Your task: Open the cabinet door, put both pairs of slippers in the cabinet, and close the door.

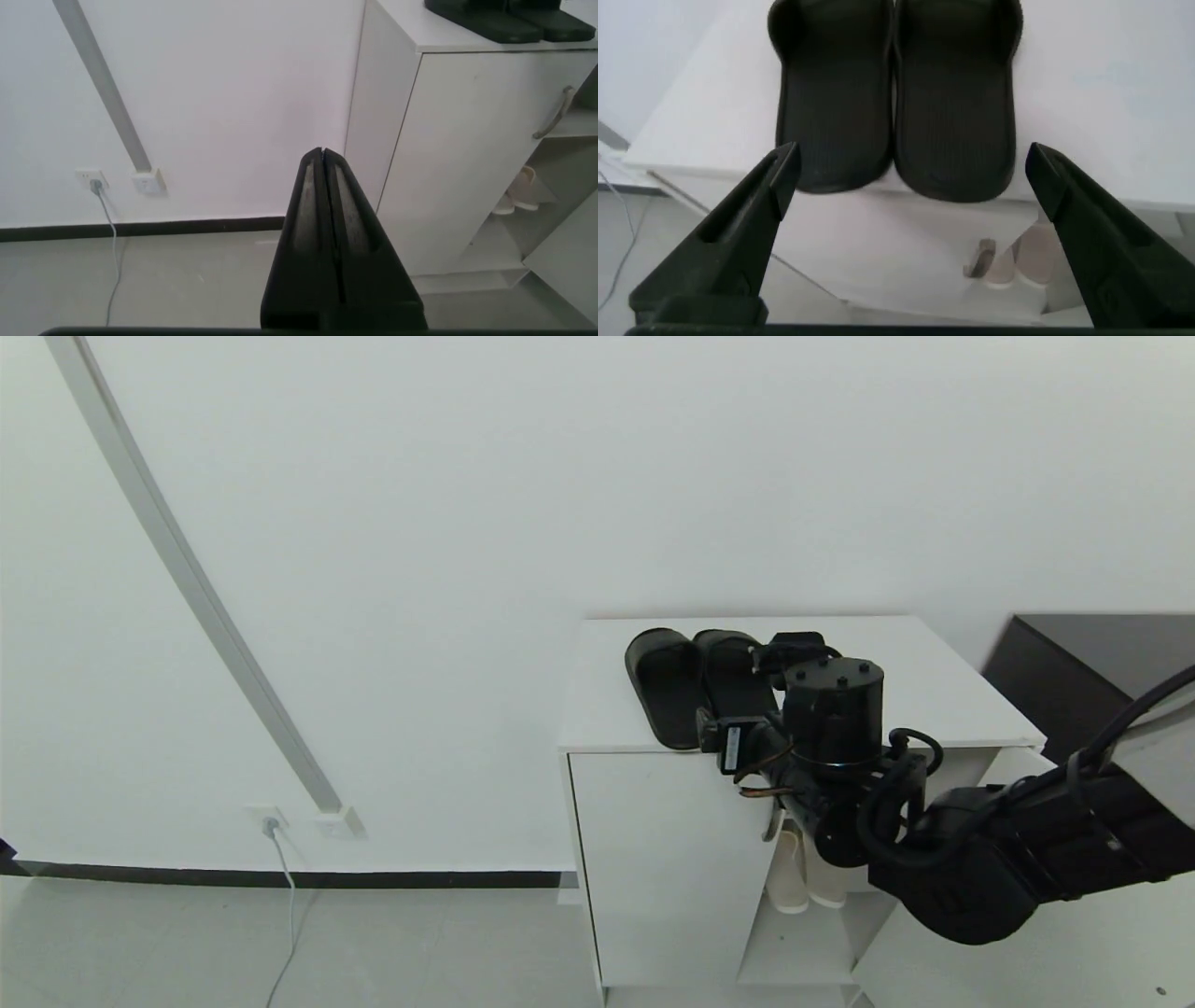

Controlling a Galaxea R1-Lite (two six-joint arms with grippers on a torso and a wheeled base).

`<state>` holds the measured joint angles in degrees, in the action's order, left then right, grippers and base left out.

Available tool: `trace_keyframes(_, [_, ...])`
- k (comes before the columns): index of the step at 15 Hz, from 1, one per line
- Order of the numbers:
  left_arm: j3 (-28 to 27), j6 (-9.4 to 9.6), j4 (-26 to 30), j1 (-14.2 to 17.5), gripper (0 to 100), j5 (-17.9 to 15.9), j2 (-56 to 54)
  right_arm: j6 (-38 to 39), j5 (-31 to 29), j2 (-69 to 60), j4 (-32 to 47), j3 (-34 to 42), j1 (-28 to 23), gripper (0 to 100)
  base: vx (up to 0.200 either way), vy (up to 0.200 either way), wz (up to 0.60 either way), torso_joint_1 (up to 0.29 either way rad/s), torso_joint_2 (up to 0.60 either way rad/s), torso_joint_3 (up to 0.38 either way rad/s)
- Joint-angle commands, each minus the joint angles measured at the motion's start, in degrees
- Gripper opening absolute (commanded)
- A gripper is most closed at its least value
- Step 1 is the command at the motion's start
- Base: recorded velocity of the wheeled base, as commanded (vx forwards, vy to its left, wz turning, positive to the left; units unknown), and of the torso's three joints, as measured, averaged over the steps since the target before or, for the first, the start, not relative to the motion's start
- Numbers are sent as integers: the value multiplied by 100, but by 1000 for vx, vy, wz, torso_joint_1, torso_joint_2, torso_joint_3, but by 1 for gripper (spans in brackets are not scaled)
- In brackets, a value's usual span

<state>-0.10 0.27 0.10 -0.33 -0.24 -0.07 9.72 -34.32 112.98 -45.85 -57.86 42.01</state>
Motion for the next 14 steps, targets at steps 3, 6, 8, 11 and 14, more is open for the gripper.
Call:
trace_keyframes(3, [1,0,-1,-2,0,-2,7,-5,4,163,-47,-6,-44,100,200,0,0,-10,-4,4])
trace_keyframes(6, [1,0,-1,-2,0,-2,7,-5,48,171,-73,-6,-26,100,200,0,0,14,9,4])
trace_keyframes(8, [1,-9,-1,-2,0,-2,7,13,74,277,-144,11,-17,100,200,0,0,0,5,0])
trace_keyframes(11, [1,-9,-1,-2,0,7,7,-75,136,576,-513,46,18,100,0,0,0,0,0,0])
trace_keyframes(14, [1,-18,-1,-2,0,7,7,-172,347,804,-504,-226,-26,100,0,0,0,0,0,0])
